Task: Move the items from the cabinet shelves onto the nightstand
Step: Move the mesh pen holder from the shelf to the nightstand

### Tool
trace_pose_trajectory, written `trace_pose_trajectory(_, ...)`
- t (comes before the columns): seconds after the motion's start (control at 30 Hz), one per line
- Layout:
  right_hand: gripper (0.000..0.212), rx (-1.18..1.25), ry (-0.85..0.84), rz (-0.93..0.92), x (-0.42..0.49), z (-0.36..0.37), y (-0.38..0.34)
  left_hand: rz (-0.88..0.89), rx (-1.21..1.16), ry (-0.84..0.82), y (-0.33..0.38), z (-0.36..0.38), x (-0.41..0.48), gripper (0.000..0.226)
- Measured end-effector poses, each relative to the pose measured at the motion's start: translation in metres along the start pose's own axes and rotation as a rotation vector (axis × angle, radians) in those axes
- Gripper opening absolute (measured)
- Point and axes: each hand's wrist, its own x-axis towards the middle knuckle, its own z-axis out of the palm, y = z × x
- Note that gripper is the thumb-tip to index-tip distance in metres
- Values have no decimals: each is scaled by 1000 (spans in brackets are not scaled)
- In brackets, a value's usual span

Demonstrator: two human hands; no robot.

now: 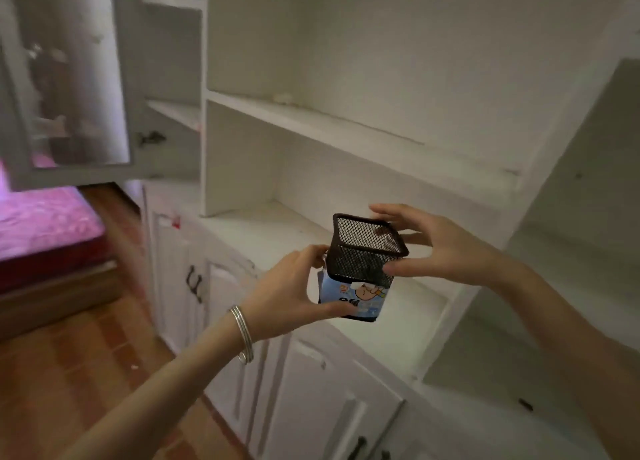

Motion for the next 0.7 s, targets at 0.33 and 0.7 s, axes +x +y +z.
trace_pose_trajectory(0.33, 79, 94, -466, -344, 135, 176, -153, -459, 229, 219, -69, -177, -196, 83)
trace_pose_trajectory(0.7, 66, 70, -812, -551, 180, 409, -392, -801, 307, 394, -102, -350, -450, 83)
